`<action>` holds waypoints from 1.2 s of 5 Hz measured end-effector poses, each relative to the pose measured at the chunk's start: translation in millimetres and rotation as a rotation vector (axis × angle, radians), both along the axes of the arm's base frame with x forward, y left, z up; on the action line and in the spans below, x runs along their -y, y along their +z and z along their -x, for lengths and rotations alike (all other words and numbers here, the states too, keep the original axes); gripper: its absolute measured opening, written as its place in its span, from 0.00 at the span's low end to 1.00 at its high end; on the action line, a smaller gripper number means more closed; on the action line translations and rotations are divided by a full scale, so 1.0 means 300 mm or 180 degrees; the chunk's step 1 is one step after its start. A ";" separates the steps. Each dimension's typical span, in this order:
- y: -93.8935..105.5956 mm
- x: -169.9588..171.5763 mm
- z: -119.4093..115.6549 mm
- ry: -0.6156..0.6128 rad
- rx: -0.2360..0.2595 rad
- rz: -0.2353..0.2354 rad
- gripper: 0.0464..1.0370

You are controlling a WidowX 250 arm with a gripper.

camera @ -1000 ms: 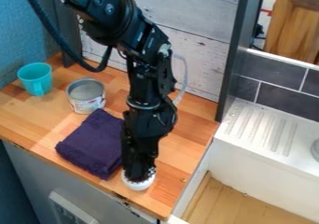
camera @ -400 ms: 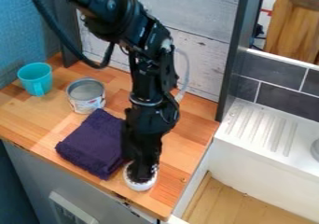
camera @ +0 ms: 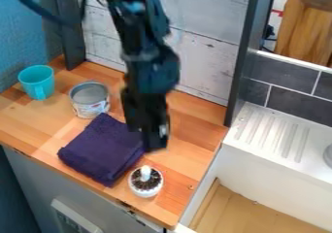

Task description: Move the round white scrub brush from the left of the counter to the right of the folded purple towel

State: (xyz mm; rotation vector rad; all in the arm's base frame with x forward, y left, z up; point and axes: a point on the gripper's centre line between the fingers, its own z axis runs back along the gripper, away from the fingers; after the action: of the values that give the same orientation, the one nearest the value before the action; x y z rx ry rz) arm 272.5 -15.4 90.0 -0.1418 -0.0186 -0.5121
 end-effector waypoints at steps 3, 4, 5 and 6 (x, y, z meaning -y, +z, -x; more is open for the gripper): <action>0.087 -0.425 -0.104 0.1250 0.0262 -0.0257 0.97; 0.070 -0.536 -0.140 0.1316 0.0279 -0.0360 0.97; 0.065 -0.589 -0.186 0.1335 0.0321 -0.0485 0.97; 0.066 -0.676 -0.197 0.1455 0.0312 -0.0635 0.97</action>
State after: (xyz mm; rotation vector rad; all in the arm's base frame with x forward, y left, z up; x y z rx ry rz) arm 331.6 187.5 110.0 0.0834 -0.0933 -0.0622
